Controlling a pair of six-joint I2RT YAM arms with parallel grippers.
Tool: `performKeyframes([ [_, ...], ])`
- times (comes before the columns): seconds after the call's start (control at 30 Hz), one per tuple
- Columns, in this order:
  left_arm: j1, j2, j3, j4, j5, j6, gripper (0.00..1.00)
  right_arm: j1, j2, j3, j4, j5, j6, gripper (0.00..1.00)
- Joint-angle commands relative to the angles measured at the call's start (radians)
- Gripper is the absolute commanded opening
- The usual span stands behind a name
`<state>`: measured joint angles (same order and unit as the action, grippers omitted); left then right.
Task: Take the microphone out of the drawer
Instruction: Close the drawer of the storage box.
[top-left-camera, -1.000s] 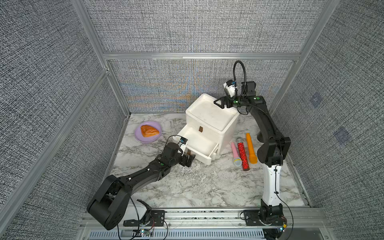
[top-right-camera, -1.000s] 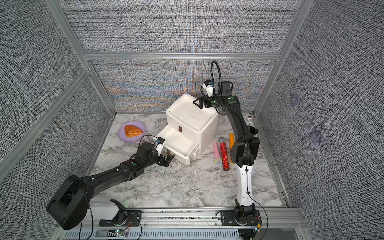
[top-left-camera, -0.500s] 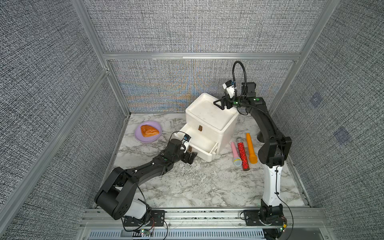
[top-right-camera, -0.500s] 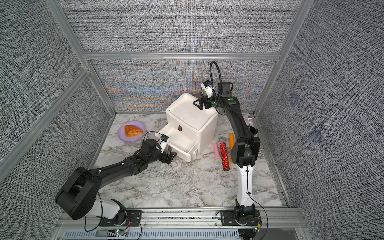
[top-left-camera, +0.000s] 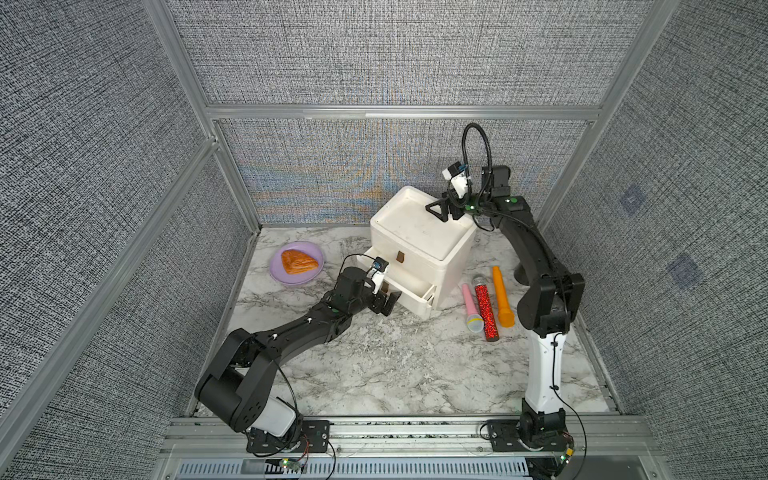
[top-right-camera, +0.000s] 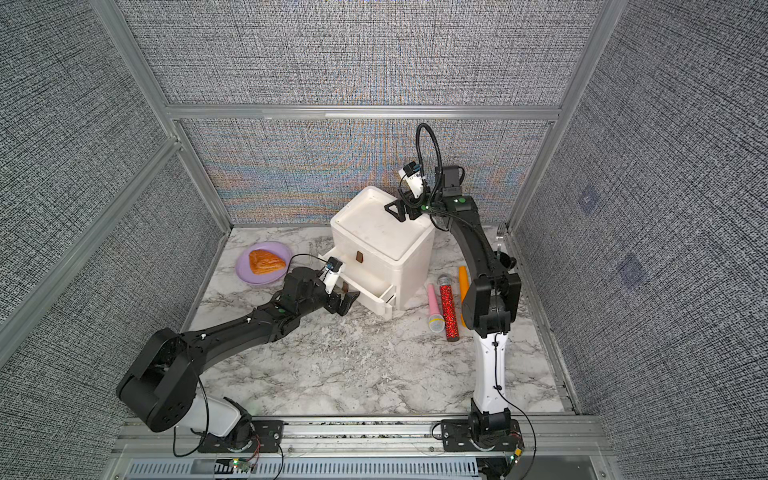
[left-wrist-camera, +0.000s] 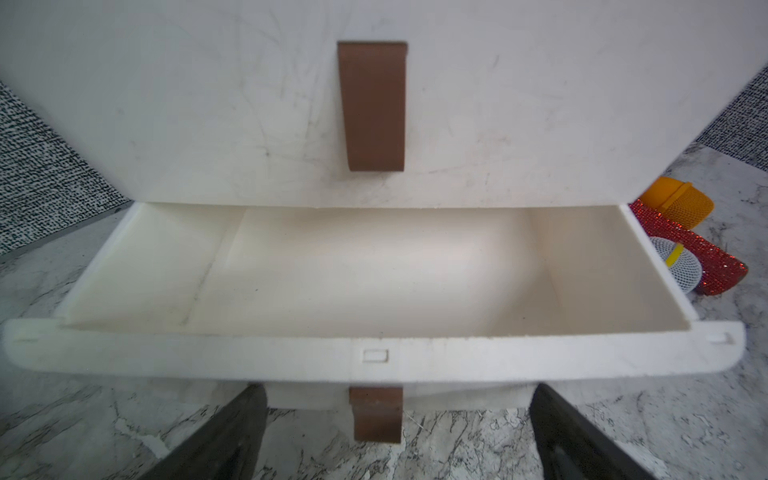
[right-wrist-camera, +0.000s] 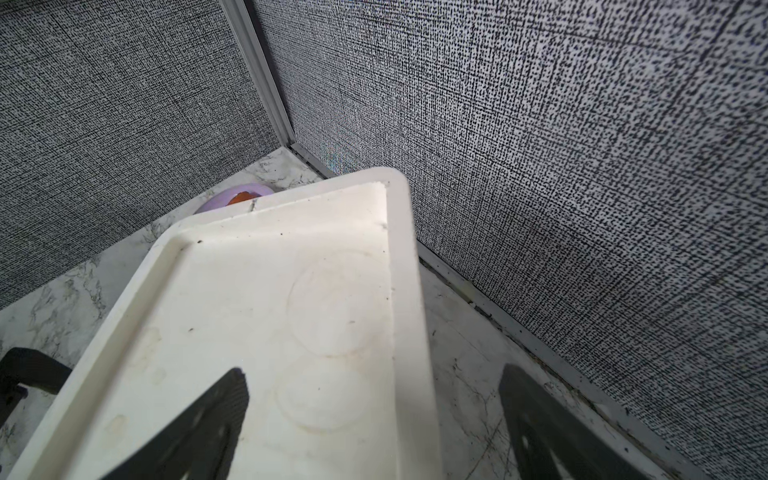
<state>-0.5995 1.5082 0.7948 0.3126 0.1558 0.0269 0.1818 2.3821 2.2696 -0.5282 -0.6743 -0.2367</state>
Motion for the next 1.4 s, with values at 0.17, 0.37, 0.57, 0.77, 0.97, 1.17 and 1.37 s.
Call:
performKeyframes([
  [0.17, 0.0, 0.049, 0.028, 0.029, 0.027, -0.014, 1.0, 0.019, 0.01, -0.089, -0.275, 0.009, 0.034, 0.96],
  [0.37, 0.0, 0.074, 0.041, 0.049, 0.036, -0.027, 1.0, 0.021, -0.011, -0.134, -0.262, 0.016, 0.027, 0.96],
  [0.57, 0.0, 0.099, 0.052, 0.084, 0.048, -0.036, 1.0, 0.027, -0.016, -0.168, -0.257, 0.021, 0.015, 0.96],
  [0.77, 0.0, 0.135, 0.06, 0.136, 0.06, -0.065, 1.0, 0.029, -0.031, -0.208, -0.246, 0.027, 0.013, 0.96],
  [0.97, 0.0, 0.153, 0.061, 0.171, 0.051, -0.08, 1.0, 0.03, -0.037, -0.222, -0.241, 0.033, 0.013, 0.96],
  [1.17, 0.0, 0.175, 0.079, 0.184, 0.058, -0.087, 1.0, 0.033, -0.043, -0.233, -0.241, 0.043, 0.009, 0.95],
  [1.37, 0.0, 0.199, 0.09, 0.209, 0.056, -0.102, 1.0, 0.033, -0.048, -0.24, -0.24, 0.044, 0.01, 0.95],
])
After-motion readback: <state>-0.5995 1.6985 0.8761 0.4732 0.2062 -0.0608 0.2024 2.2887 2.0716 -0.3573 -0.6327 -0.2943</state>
